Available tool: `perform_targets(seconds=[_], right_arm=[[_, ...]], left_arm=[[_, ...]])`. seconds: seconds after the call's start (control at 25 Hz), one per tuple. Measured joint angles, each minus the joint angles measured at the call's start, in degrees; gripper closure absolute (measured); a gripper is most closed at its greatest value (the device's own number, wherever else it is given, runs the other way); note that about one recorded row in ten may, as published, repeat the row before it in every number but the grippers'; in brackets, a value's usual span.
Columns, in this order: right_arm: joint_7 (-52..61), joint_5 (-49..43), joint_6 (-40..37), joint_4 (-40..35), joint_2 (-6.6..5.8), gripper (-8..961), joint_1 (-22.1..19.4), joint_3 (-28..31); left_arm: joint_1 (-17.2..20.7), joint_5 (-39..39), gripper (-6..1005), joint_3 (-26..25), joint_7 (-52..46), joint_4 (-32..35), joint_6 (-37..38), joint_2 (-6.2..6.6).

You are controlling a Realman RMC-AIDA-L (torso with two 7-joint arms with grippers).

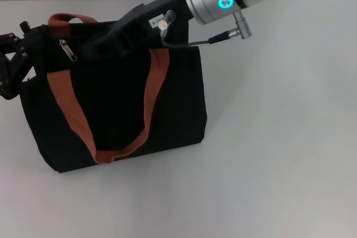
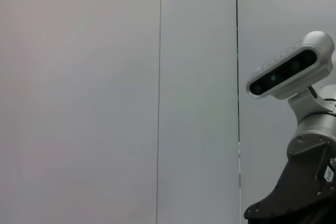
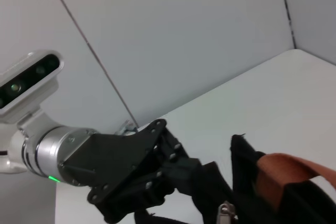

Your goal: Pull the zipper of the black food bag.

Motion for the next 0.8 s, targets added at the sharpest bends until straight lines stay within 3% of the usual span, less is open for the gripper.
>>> perform_targets(seconds=[0.16,0.24,0.48,0.8], right_arm=[[0.0,1.3,0.5,1.3,0.13,809,1.3,-1.2],[0.2,2.8,0.6,2.9,0.14,625,2.5,-1.2],[0.8,3.0,0.8,5.3,0.14,530,4.6,-0.9],[1.3,2.9,1.9,7.2,0.10,531,5.8,-1.1]], left_arm=[[-0.1,0.0,981,0.0,-0.3,0.0,-0.1,-0.14],[-0.2,0.0,981,0.0,-0.4,0.0,-0.2,-0.19],[-0.2,-0.1,980,0.0,-0.5,0.0,-0.2,-0.19],[-0.1,-0.6,980,0.0,-0.6,0.0,-0.1,-0.17]])
